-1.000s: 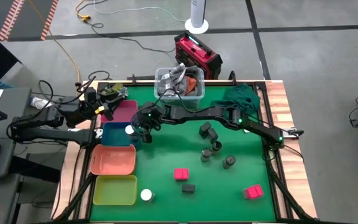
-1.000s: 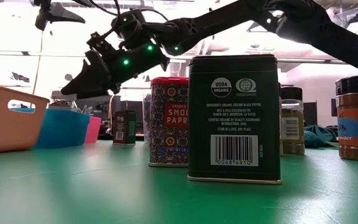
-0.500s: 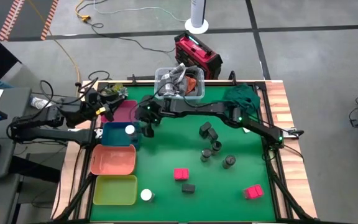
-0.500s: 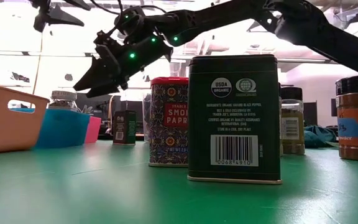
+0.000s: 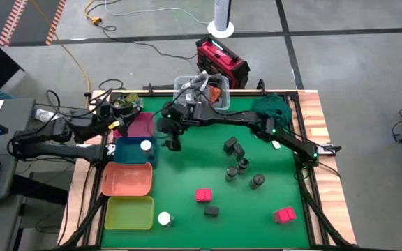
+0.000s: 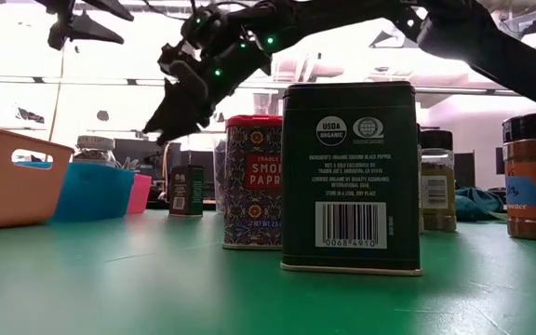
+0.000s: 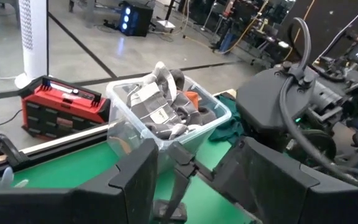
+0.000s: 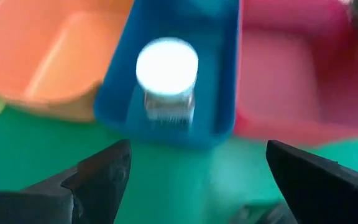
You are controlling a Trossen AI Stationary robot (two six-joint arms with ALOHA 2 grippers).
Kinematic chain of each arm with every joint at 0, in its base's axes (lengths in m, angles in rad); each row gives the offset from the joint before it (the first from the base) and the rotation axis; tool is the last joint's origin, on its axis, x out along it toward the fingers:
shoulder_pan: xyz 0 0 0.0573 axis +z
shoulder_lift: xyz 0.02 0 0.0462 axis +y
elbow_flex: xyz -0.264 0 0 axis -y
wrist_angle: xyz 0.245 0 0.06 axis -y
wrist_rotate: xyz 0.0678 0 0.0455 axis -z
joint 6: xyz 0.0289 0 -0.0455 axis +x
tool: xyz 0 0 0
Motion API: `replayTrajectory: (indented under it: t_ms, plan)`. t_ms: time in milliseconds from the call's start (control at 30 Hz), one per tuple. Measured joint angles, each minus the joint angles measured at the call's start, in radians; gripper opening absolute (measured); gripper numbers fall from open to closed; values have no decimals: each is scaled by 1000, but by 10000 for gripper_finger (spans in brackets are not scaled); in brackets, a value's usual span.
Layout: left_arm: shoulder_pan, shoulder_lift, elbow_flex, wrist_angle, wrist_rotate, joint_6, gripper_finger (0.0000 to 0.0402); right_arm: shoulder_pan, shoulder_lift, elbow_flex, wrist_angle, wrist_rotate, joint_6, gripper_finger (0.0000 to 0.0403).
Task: Sort spices by type
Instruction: Put the top left green seasoning can into the red bin
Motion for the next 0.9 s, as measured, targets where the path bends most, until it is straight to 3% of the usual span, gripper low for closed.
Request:
replayTrajectory:
  t_ms: [300,533,667,900]
  plan:
    - [0,0,0,-40,-1,-33,219,0,-8,0,-163,32,11,395]
    - [0,0,0,-42,-1,-31,219,-2,-36,4,-165,209,114,395]
    - [0,0,0,-42,-1,-31,219,-13,-43,-4,-181,213,207,395]
    - [0,0,0,-42,-1,-30,219,-6,-36,-40,-123,248,219,395]
